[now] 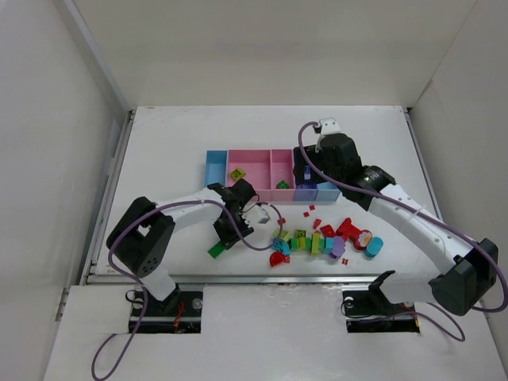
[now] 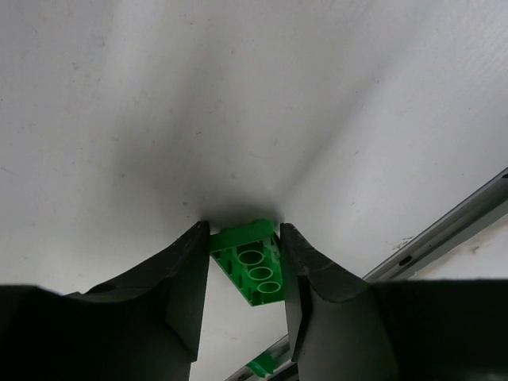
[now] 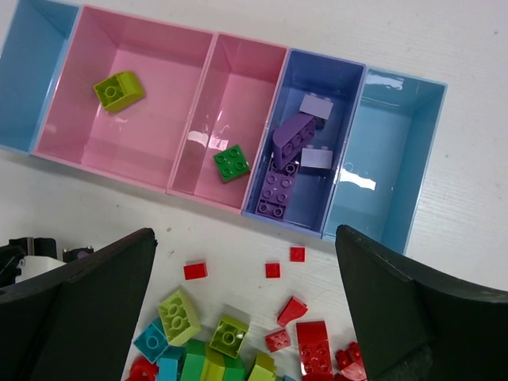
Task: Sort the legos into containers by color
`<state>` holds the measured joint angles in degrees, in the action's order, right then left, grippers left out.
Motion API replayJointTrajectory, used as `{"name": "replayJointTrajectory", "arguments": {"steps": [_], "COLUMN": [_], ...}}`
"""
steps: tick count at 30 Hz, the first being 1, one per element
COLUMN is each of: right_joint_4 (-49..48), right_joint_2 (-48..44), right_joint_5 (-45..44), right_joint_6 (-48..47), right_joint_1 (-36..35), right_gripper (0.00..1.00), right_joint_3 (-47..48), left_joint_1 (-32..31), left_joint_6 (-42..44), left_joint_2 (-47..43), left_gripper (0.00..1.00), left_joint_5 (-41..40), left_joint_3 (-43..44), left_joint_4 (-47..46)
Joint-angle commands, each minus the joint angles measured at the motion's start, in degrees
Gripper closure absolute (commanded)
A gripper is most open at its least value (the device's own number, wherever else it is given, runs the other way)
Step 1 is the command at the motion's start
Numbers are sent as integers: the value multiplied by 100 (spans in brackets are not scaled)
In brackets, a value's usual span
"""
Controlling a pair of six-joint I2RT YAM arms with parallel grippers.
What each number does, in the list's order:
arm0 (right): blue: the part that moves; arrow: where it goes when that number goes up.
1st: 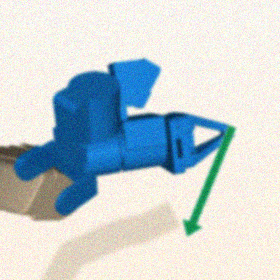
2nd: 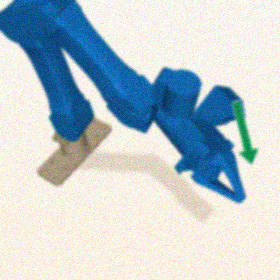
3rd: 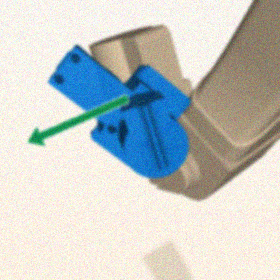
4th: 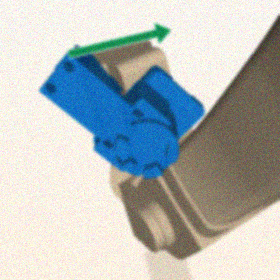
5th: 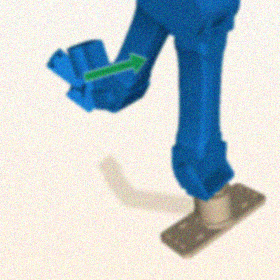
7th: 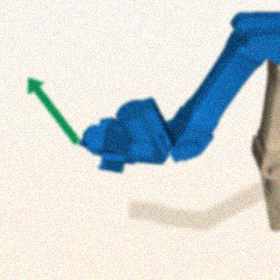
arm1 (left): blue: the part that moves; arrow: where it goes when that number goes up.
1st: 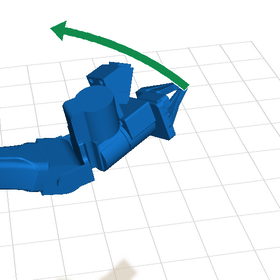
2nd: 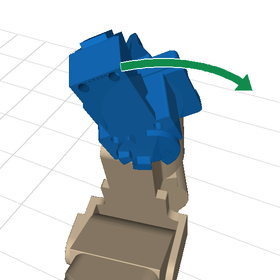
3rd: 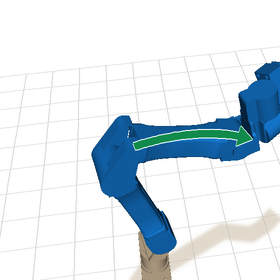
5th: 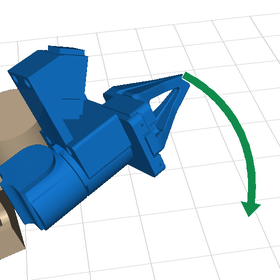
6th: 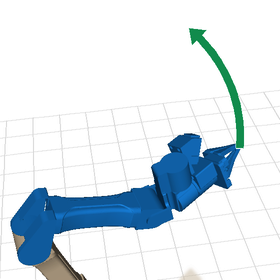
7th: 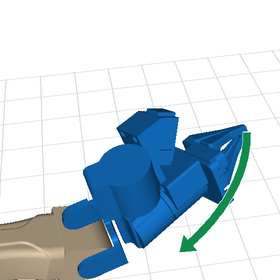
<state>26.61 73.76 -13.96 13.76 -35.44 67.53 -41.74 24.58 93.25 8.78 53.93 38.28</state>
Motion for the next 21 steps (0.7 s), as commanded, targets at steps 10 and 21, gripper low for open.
{"name": "replayJointTrajectory", "arguments": {"steps": [10,21], "right_joint_4": [-173,-367], "right_joint_2": [201,95], "right_joint_5": [-274,-160], "right_joint_6": [195,593], "right_joint_1": [273,978], "right_gripper": [0,0], "right_joint_3": [340,217], "left_joint_1": [279,843], "left_joint_6": [179,-2281], "left_joint_2": [746,1843], "left_gripper": [100,100], "left_joint_5": [2283,2858], "left_joint_3": [3619,4590], "left_joint_4": [875,-1964]}}
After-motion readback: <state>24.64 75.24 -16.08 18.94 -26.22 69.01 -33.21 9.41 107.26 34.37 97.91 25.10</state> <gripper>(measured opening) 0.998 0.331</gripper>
